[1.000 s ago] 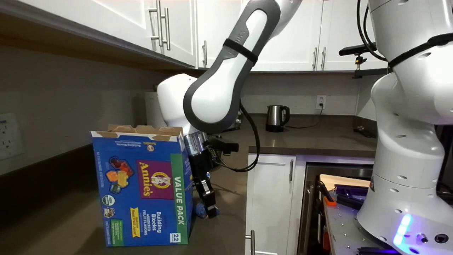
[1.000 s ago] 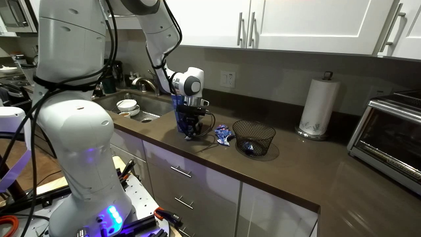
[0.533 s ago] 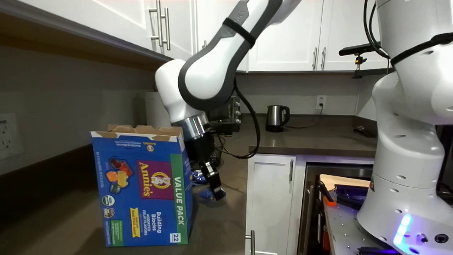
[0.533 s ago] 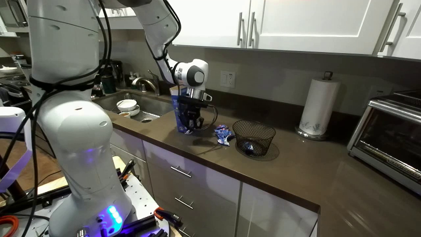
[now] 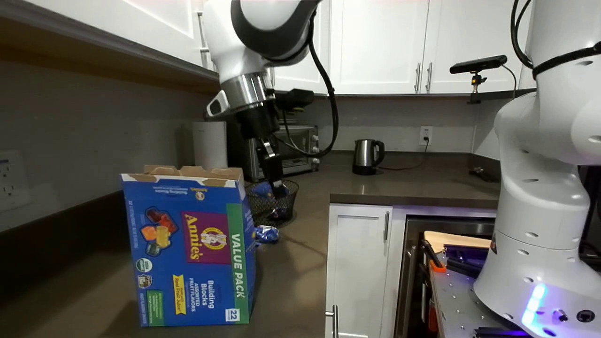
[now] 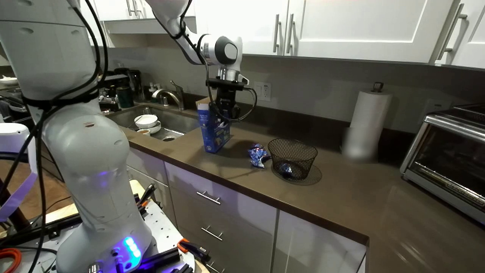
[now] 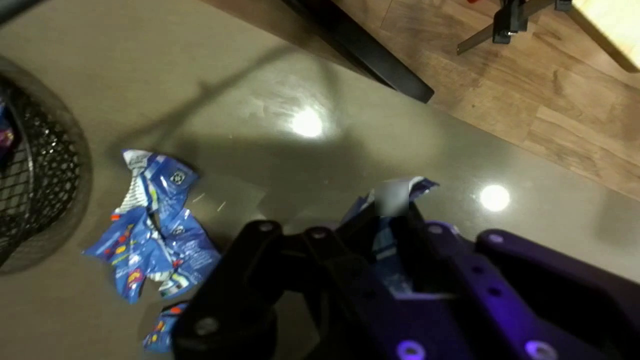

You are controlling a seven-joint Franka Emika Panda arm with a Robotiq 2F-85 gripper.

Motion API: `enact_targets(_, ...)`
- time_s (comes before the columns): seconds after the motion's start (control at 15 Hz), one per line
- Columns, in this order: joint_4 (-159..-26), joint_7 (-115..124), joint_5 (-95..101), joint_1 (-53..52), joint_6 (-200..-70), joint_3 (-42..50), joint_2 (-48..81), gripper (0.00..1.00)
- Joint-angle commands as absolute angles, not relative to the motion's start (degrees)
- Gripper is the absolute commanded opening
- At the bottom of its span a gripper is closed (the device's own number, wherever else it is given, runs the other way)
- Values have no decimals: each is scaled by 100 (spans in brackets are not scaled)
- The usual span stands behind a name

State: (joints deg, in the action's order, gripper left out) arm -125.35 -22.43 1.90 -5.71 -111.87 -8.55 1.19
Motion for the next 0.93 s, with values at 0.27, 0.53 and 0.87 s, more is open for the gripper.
enact_targets(0.27,-12006,-2511,218,-751,-10985,-849,-218,4)
enact_targets(0.53,-11791,-2537,206,-860,-10924,-887,-221,4)
enact_targets(0.87,-11567,-2567,210,-978,-10617,-941,-214,4)
